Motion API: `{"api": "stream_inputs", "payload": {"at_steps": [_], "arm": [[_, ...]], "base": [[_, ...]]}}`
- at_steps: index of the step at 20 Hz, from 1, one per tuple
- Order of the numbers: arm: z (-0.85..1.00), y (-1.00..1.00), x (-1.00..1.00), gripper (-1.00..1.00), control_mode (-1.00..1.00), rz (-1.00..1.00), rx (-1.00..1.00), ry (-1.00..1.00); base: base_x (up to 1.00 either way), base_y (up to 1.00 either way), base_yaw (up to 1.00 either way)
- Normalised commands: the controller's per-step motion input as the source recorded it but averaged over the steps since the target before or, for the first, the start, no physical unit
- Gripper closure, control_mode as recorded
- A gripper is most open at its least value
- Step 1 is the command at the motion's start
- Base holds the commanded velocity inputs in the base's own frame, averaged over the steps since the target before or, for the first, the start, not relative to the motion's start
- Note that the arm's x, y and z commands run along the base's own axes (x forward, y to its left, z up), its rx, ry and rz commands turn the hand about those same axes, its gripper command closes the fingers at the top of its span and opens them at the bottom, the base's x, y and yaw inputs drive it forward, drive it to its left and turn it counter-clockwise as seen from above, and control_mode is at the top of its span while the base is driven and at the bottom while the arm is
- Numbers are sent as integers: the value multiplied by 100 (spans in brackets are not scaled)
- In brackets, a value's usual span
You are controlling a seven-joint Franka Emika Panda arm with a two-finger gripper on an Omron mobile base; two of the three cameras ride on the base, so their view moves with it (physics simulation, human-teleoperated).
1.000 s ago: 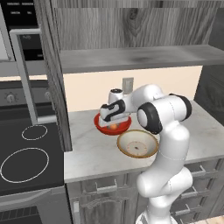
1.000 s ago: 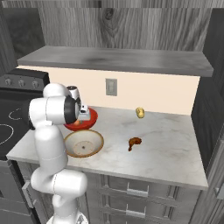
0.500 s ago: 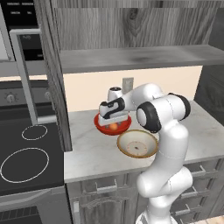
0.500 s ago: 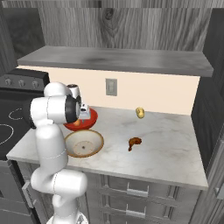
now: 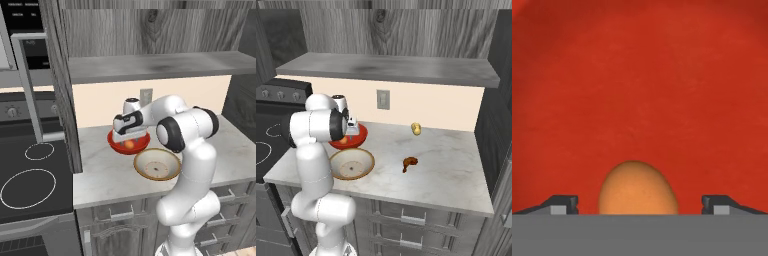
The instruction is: Pick both bowls and place them on the counter. Then place the egg in one bowl and place the chicken drumstick in the other bowl.
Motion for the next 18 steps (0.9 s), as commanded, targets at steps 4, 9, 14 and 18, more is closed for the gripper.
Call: {"api": "stream_inputs", "payload": {"at_steps": [4,9,14,18], "arm": [[20,-10,-15,-100,-100,0,0,-3],[23,-17,-18,-100,-100,0,1,-4],[18,-23,-28,-100,-100,0,9,-7],[20,-22,-39,-100,-100,0,13,-16]], "base": [[0,0,0],[0,0,0],[0,0,0],[0,0,0]]}}
